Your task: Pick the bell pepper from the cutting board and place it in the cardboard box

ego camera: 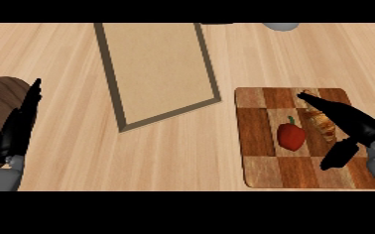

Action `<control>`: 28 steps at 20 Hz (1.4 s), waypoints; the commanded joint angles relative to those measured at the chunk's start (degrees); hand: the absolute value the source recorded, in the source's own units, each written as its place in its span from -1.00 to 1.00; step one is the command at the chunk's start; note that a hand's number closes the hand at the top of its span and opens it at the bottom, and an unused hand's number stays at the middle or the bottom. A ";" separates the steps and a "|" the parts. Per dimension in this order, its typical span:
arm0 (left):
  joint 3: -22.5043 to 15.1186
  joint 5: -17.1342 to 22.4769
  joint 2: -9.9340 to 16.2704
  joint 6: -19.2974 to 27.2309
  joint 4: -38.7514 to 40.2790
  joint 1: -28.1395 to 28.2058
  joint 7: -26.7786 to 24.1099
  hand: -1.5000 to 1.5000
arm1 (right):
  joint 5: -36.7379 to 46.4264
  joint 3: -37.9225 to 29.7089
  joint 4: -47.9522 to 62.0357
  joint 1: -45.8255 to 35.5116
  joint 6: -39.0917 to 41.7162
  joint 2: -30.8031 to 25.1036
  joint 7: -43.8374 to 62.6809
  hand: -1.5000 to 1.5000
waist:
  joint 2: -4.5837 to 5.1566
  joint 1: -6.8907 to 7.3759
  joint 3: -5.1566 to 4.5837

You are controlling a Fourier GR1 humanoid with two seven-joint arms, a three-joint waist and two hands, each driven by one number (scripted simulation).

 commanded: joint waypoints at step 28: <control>10.86 -8.84 -6.33 -9.00 -3.32 0.93 1.43 0.00 | 16.60 -4.81 -5.81 3.39 10.54 17.32 6.84 -1.00 | 0.01 -0.11 0.01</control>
